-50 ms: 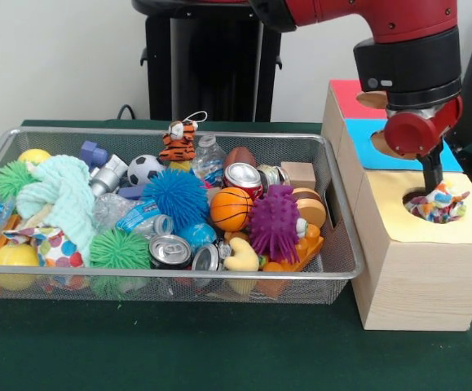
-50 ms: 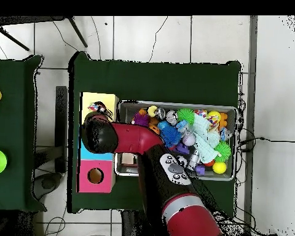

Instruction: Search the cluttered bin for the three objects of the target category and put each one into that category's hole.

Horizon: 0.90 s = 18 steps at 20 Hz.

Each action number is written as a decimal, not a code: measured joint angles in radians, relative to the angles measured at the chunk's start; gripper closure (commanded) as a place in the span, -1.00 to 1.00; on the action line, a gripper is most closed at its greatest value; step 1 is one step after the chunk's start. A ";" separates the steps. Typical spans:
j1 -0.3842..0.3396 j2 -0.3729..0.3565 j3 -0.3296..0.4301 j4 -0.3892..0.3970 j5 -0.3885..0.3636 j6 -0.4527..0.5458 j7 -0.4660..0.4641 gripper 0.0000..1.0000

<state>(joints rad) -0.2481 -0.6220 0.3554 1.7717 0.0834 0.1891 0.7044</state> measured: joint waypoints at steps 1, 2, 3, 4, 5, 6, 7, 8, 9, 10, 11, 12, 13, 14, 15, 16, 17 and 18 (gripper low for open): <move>0.001 0.000 0.000 0.000 -0.002 -0.003 0.000 1.00; 0.003 0.001 -0.001 -0.001 -0.006 -0.008 0.000 1.00; 0.005 0.002 -0.002 -0.001 -0.011 -0.014 0.000 1.00; 0.009 0.002 -0.004 -0.003 -0.016 -0.021 0.000 1.00; 0.016 0.002 -0.008 -0.007 -0.021 -0.030 0.000 1.00; 0.023 0.003 -0.012 -0.010 -0.027 -0.039 0.000 1.00; 0.029 0.004 -0.016 -0.014 -0.032 -0.048 0.000 1.00; 0.033 0.005 -0.018 -0.016 -0.036 -0.054 0.000 1.00; 0.040 0.006 -0.021 -0.019 -0.046 -0.070 0.000 1.00; 0.047 0.007 -0.025 -0.022 -0.056 -0.087 0.000 1.00; 0.054 0.009 -0.028 -0.025 -0.066 -0.103 0.000 1.00; 0.057 0.010 -0.031 -0.026 -0.072 -0.115 0.000 1.00; 0.062 0.011 -0.035 -0.028 -0.079 -0.128 0.000 1.00; 0.066 0.011 -0.040 -0.029 -0.086 -0.141 0.000 1.00; 0.073 0.012 -0.046 -0.030 -0.093 -0.153 0.000 1.00; 0.077 0.012 -0.050 -0.031 -0.097 -0.159 0.000 1.00; 0.085 0.012 -0.058 -0.033 -0.102 -0.168 0.000 1.00; 0.101 0.012 -0.074 -0.038 -0.108 -0.182 0.000 1.00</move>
<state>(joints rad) -0.1474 -0.6104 0.2814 1.7338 -0.0242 0.0072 0.7046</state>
